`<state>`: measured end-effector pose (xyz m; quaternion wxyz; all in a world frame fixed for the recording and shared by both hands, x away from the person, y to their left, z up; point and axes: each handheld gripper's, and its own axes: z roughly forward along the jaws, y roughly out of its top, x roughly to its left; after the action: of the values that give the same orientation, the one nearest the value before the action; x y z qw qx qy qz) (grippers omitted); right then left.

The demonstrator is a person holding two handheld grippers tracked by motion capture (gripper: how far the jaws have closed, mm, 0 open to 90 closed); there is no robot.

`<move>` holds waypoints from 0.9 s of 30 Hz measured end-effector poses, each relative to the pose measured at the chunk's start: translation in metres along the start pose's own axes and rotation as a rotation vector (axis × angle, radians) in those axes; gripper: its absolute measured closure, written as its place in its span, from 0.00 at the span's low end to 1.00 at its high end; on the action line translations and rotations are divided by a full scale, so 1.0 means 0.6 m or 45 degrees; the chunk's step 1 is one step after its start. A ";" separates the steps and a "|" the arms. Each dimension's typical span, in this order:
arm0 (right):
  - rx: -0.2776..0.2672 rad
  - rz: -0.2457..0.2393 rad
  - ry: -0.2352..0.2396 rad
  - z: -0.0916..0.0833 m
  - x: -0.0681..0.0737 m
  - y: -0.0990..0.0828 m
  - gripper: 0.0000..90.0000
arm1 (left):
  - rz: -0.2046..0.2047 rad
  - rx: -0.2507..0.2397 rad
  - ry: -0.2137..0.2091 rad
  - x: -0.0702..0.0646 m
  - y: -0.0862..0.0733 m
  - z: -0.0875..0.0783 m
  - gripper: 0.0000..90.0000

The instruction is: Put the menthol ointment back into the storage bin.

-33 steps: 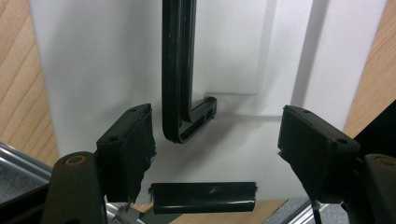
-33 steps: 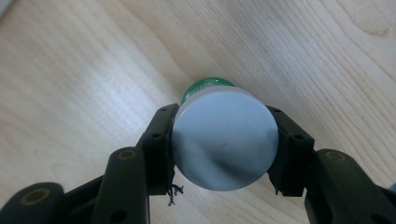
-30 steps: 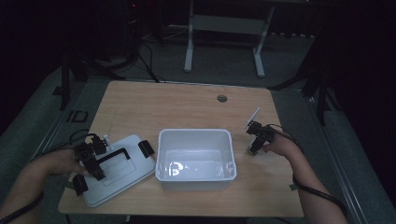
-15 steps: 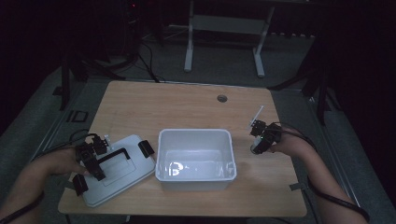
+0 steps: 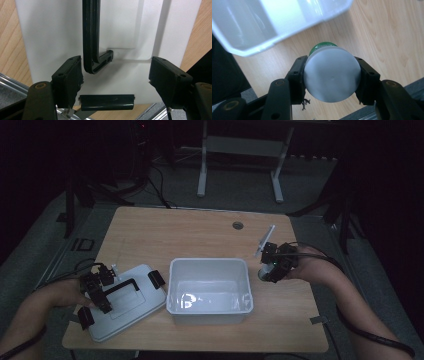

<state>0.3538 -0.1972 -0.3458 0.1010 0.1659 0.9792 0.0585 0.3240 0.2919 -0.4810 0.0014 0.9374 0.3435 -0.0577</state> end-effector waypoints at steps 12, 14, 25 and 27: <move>-0.047 -0.196 0.023 -0.034 0.055 0.061 0.56 | 0.002 0.009 0.004 -0.001 0.000 0.002 0.30; -0.046 -0.224 0.030 -0.035 0.064 0.069 0.56 | 0.007 0.013 0.007 -0.002 0.001 0.001 0.30; -0.041 -0.443 0.070 -0.013 0.101 0.099 0.56 | 0.011 0.028 0.009 -0.002 0.003 0.004 0.30; -0.028 -0.464 0.076 -0.006 0.106 0.102 0.56 | 0.013 0.028 0.009 -0.002 0.004 0.004 0.30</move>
<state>0.3135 -0.1190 -0.3448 0.0827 -0.0170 0.9949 0.0547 0.3244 0.2893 -0.4833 -0.0100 0.9393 0.3380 -0.0580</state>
